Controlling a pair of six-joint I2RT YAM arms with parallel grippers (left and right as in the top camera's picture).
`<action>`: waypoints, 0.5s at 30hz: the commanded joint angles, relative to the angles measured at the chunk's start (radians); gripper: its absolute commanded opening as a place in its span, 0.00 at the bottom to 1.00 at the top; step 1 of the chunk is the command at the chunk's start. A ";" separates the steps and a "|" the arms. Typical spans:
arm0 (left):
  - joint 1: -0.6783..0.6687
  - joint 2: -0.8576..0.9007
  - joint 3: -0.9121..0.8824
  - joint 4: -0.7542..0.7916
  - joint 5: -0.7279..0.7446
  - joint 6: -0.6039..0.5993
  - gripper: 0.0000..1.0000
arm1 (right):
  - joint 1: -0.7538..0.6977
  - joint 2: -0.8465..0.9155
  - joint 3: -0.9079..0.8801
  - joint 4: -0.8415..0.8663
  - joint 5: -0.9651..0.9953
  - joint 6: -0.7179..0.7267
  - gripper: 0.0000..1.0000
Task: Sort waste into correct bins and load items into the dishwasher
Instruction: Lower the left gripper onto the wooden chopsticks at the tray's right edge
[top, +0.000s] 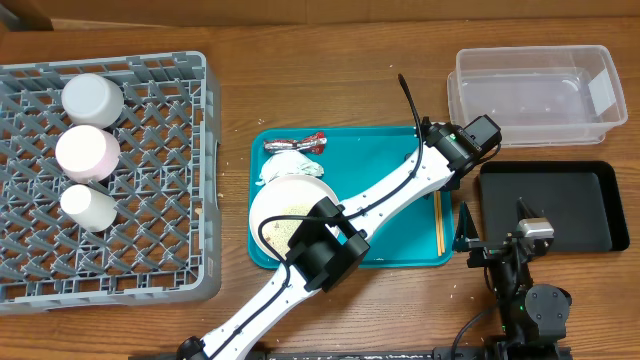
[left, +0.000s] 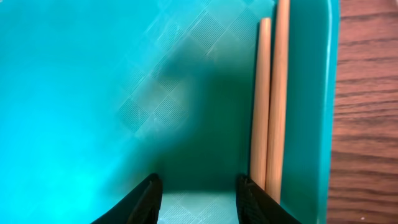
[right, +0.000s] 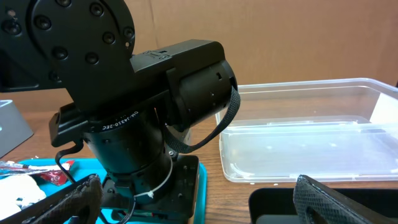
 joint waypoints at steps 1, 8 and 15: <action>0.007 -0.034 0.022 -0.021 -0.014 0.015 0.41 | -0.003 -0.011 -0.010 0.006 0.005 -0.007 1.00; 0.006 -0.062 0.023 -0.024 0.024 0.023 0.40 | -0.003 -0.011 -0.010 0.006 0.005 -0.007 0.99; 0.005 -0.068 0.023 -0.016 0.023 0.026 0.41 | -0.003 -0.011 -0.010 0.006 0.005 -0.007 1.00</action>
